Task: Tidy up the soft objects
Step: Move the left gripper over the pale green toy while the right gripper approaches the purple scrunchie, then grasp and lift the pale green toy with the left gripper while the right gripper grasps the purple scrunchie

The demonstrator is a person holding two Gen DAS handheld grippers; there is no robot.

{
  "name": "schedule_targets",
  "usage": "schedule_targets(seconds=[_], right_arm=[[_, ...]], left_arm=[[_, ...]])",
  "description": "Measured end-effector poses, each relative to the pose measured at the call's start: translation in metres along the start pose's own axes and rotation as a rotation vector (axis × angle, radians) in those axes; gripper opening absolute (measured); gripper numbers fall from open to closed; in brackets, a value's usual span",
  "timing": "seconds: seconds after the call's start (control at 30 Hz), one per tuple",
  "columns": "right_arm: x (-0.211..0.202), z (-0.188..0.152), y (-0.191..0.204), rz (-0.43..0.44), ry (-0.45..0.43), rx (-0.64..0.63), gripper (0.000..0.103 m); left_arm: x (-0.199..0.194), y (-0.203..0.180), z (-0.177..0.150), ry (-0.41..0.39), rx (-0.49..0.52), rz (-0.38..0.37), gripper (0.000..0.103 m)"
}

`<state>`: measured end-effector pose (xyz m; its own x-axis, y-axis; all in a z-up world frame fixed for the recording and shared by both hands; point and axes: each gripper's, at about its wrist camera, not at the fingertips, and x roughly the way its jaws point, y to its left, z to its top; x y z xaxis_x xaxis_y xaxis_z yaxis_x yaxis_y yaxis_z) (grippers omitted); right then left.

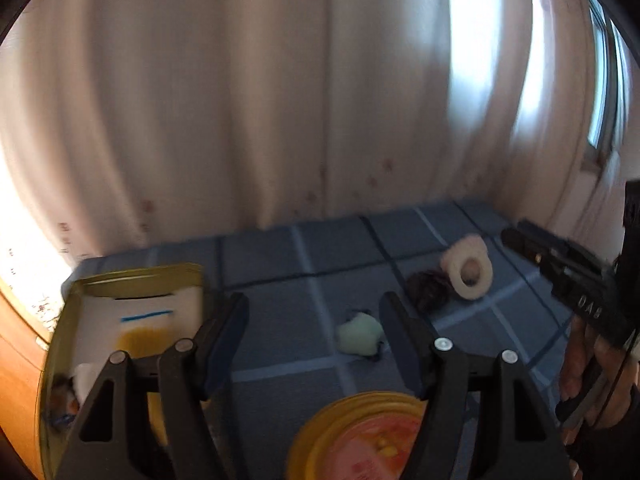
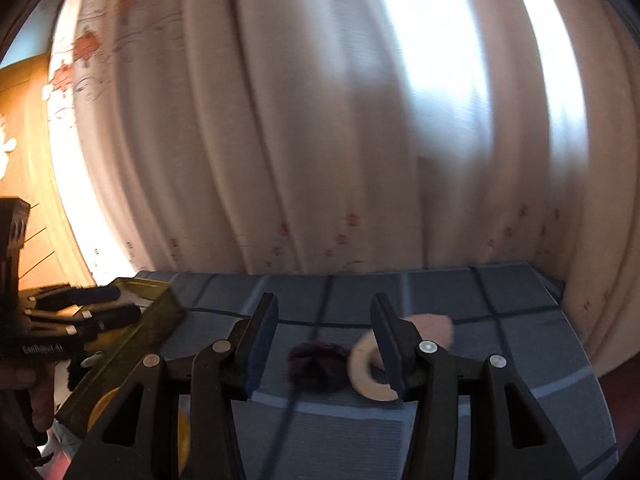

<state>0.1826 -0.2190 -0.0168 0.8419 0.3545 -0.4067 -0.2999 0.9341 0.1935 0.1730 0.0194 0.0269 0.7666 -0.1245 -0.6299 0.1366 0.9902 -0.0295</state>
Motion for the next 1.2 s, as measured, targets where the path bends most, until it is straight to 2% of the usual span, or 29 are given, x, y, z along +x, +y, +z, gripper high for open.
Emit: schedule_targets(seconds=[0.13,0.27,0.43,0.67,0.73,0.87,1.07,1.2], right_arm=[[0.008,-0.001,-0.008,-0.001,0.039,0.01,0.051],[0.029,-0.004,0.009,0.02,0.124,-0.068,0.051],[0.056,-0.011,0.024,0.049,0.227,-0.108,0.051],[0.087,-0.029,0.041,0.042,0.368,-0.186,0.05],[0.094,-0.035,0.041,0.018,0.393,-0.21,0.049],[0.097,-0.037,0.035,-0.003,0.391,-0.217,0.042],[0.102,-0.034,0.035,-0.029,0.395,-0.233,0.04],[0.104,-0.033,0.034,-0.036,0.392,-0.232,0.031]], left_arm=[[0.032,-0.021,0.001,0.121,0.052,-0.046,0.068],[0.061,-0.024,0.005,0.226,0.053,-0.074,0.068],[0.077,-0.023,0.015,0.289,0.1,-0.036,0.068],[0.091,-0.018,0.015,0.342,0.107,-0.051,0.068],[0.096,-0.02,0.011,0.363,0.123,-0.054,0.068],[0.109,-0.024,0.004,0.4,0.145,-0.072,0.068],[0.124,-0.023,0.0,0.45,0.153,-0.102,0.068],[0.13,-0.025,0.002,0.476,0.157,-0.139,0.068]])
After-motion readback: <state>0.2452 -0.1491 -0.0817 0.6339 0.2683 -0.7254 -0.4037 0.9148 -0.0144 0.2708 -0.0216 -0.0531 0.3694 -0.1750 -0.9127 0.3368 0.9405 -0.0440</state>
